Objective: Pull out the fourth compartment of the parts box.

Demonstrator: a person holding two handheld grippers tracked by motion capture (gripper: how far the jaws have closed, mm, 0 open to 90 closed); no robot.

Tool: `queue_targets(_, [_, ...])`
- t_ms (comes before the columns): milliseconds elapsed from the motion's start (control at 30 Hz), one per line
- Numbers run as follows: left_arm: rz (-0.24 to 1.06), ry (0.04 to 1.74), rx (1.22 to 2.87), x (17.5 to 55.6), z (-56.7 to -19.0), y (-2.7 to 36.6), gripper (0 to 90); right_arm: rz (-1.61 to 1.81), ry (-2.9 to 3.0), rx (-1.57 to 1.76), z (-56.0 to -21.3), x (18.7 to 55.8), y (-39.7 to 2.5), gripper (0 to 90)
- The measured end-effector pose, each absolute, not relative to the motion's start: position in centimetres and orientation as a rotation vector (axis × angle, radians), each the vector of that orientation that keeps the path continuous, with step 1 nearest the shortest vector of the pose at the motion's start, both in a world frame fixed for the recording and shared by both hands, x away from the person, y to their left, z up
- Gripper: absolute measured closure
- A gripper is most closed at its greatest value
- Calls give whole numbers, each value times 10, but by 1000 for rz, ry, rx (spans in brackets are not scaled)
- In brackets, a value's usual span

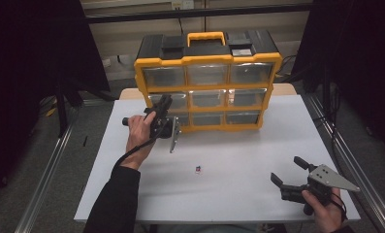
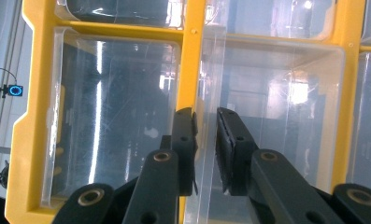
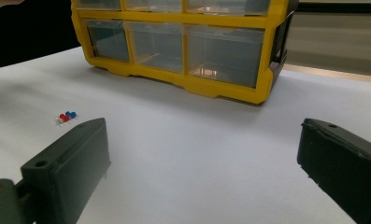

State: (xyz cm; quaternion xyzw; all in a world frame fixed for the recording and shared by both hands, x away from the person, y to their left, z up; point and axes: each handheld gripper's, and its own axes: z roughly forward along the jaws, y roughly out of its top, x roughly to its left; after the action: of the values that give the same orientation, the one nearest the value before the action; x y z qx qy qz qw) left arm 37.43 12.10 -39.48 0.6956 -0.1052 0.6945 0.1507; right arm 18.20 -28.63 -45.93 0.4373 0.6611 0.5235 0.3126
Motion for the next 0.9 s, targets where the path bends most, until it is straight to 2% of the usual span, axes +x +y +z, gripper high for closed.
queue_targets(900, [1991, -320, 1985, 364, -397, 125, 789, 1387, 1738, 1142, -459, 182, -286, 20])
